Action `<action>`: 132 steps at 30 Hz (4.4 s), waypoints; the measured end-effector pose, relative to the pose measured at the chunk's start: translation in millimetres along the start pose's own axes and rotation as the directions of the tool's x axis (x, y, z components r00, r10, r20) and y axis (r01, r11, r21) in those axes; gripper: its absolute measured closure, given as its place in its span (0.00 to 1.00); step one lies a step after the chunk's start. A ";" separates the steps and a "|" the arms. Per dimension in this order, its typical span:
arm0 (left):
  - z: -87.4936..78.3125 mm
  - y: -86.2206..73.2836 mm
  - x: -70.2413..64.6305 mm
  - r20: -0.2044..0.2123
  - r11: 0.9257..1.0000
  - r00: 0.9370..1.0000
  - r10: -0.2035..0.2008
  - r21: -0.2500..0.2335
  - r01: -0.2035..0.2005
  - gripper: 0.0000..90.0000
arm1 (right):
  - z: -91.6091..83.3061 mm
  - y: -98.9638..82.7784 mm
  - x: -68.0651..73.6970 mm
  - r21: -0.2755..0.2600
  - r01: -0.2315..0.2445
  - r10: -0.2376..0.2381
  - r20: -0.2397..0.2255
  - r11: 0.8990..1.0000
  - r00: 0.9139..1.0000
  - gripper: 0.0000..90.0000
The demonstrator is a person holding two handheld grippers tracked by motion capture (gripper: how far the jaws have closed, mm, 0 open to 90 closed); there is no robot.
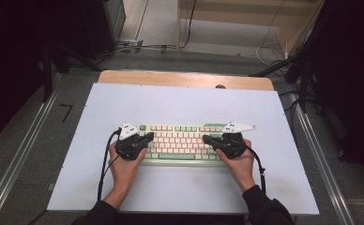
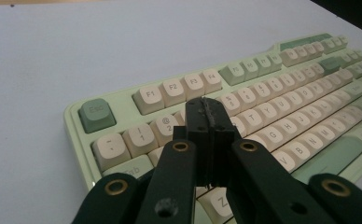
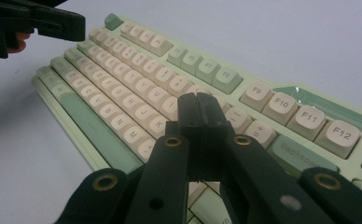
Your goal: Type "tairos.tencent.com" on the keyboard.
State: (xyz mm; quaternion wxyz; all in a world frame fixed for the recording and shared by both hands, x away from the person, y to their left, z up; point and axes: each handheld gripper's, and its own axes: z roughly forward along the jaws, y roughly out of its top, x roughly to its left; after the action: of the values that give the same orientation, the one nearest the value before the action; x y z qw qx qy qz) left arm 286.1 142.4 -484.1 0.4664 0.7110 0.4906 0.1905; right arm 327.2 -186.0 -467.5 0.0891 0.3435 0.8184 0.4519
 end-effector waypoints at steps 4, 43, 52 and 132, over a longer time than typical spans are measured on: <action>2.8 0.1 -1.5 0.014 1.000 1.000 -0.004 0.001 0.004 1.00 | 2.6 1.2 1.9 0.019 0.002 -0.002 -0.015 1.000 1.000 0.97; 25.4 6.4 -21.6 0.096 1.000 0.995 0.011 0.027 -0.013 1.00 | 12.3 6.6 5.3 0.027 0.001 0.000 -0.035 1.000 0.999 0.98; 32.3 7.0 -25.0 0.112 0.999 0.994 0.011 0.040 -0.015 1.00 | 13.8 6.7 5.6 0.033 0.000 0.001 -0.033 0.999 0.999 0.98; 46.1 10.5 -28.9 0.138 0.997 0.990 -0.009 0.072 -0.001 1.00 | 14.9 6.9 8.0 0.037 0.004 -0.003 -0.030 0.999 1.000 0.98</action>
State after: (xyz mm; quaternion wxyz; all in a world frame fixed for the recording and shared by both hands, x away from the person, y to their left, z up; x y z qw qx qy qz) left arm 312.3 94.3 -492.5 0.4738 0.7377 0.4652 0.1220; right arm 331.3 -168.3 -469.3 0.0713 0.3370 0.8284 0.4416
